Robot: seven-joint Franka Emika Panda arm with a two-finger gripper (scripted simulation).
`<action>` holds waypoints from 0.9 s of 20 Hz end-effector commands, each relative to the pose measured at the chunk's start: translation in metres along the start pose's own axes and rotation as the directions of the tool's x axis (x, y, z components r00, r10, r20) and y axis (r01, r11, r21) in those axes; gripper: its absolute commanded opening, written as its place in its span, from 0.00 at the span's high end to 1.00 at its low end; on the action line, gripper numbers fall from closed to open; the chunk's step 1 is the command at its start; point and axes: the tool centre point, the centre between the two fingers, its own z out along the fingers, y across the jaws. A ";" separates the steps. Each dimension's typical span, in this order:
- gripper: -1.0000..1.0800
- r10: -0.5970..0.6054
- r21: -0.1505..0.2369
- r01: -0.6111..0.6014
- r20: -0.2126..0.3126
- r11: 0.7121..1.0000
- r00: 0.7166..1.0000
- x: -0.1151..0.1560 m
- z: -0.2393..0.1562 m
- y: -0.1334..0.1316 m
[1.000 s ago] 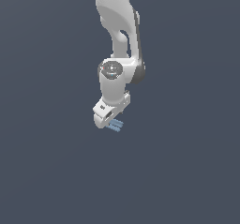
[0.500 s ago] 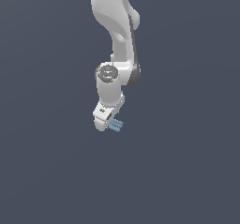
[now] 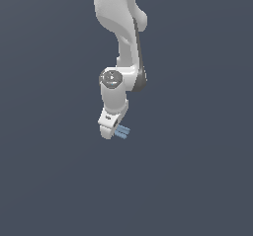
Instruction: Pick up the object and move it to a goal position.
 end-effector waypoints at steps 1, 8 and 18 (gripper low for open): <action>0.04 -0.007 0.000 0.007 0.000 1.000 1.000 0.000 0.000 0.000; 0.04 -0.004 0.000 0.004 0.000 1.000 1.000 0.000 0.012 0.000; 0.04 -0.007 0.000 0.007 0.000 1.000 1.000 0.000 0.050 -0.001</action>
